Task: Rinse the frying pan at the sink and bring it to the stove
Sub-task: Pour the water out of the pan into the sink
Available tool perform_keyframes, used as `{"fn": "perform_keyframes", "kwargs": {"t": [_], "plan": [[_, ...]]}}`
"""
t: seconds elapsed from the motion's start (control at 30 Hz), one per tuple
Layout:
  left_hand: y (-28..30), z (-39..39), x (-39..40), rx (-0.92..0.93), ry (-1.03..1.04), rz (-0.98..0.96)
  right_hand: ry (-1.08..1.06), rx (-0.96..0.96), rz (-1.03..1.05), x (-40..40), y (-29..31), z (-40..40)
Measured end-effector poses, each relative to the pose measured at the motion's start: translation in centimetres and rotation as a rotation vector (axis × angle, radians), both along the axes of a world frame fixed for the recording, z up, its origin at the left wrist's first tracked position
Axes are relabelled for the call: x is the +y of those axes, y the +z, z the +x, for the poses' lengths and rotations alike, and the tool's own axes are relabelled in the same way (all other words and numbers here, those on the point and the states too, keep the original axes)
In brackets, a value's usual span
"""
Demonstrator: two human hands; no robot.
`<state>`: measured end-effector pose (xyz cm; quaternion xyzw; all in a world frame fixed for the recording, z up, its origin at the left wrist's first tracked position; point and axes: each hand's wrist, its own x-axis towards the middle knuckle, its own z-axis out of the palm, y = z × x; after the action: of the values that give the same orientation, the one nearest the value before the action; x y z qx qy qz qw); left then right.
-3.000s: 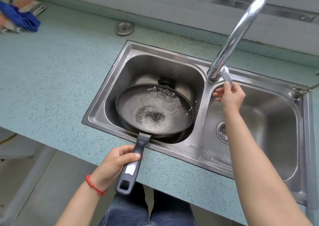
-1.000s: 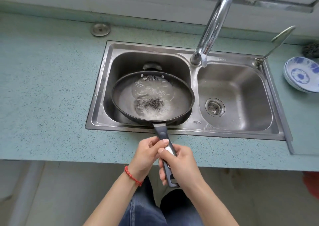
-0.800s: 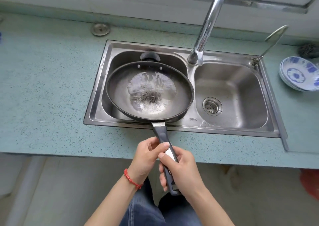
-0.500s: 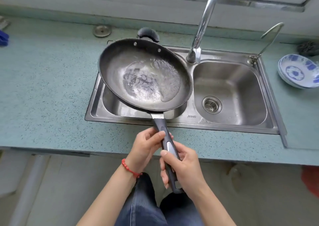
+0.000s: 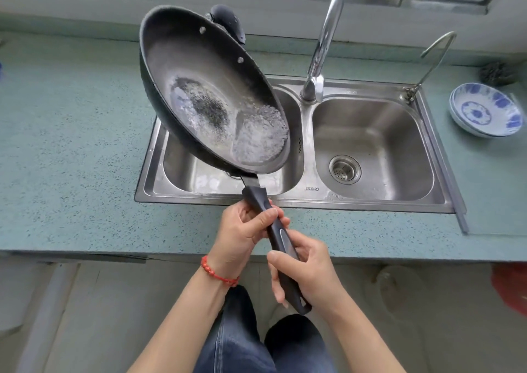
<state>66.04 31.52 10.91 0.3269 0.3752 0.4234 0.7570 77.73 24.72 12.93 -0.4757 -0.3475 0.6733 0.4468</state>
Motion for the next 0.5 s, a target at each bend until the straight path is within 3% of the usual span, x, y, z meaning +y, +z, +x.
{"fn": "perform_keyframes", "kwargs": {"t": [0.3, 0.5], "plan": [[-0.3, -0.2, 0.0, 0.352, 0.119, 0.118, -0.067, -0.255, -0.063, 0.5, -0.7, -1.0], [-0.1, -0.9, 0.8, 0.344, 0.18, 0.121, -0.195, -0.111, -0.066, 1.1, -0.7, -3.3]]}}
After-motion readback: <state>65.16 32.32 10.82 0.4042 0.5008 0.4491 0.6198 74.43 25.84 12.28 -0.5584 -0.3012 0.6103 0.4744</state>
